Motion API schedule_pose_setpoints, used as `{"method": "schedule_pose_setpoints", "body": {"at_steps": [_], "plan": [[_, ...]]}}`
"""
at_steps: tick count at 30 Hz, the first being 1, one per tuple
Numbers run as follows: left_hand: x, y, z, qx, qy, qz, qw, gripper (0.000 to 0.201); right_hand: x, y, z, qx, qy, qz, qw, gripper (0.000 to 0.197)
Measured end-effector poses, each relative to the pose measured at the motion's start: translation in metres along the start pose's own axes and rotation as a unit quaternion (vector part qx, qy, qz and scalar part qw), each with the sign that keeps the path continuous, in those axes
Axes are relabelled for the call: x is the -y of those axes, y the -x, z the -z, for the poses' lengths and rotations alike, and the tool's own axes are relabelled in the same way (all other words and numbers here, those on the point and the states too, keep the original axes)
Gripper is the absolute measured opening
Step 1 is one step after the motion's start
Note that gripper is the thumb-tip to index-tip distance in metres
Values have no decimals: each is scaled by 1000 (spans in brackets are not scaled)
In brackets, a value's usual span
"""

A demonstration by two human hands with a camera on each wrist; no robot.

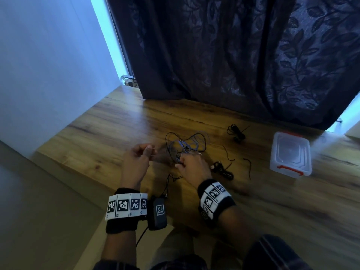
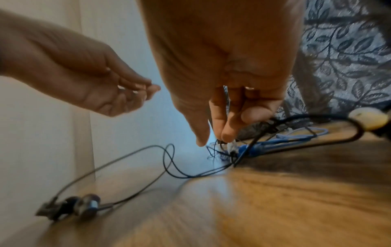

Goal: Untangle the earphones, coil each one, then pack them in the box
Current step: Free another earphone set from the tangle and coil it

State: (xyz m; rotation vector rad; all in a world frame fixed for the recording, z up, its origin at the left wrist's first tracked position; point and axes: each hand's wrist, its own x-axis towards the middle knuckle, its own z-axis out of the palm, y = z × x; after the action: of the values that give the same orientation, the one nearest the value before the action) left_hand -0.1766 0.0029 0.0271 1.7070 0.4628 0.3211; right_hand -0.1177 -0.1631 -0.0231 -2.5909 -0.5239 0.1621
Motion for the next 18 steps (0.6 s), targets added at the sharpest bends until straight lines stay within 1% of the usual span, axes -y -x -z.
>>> {"method": "schedule_pose_setpoints", "body": {"at_steps": [3, 5, 8, 9, 10, 12, 15, 16, 18], "plan": [[-1, 2, 1, 5, -15, -30, 999, 12, 5, -16, -9, 40, 36, -17, 998, 19], [-2, 2, 0, 30, -45, -57, 997, 20, 8, -18, -6, 46, 36, -3, 998, 17], [-10, 7, -6, 109, -148, -115, 976, 38, 17, -11, 16, 10, -37, 48, 998, 13], [-12, 9, -10, 130, -163, -129, 970, 44, 21, -8, 27, -5, -64, 76, 995, 11], [-12, 10, -14, 143, -166, -144, 965, 45, 26, -3, 38, -21, -88, 105, 990, 9], [-11, 10, -23, 133, -164, -166, 963, 32, 36, 6, 62, -54, -133, 142, 979, 7], [-11, 8, -27, 69, -129, -147, 978, 13, 46, 16, 97, -93, -229, 132, 960, 8], [-11, 7, -26, 51, -111, -148, 981, 10, 49, 19, 108, -111, -252, 129, 953, 7], [-12, 6, -23, 31, -85, -159, 983, 12, 51, 20, 123, -173, -269, 152, 935, 5]]}}
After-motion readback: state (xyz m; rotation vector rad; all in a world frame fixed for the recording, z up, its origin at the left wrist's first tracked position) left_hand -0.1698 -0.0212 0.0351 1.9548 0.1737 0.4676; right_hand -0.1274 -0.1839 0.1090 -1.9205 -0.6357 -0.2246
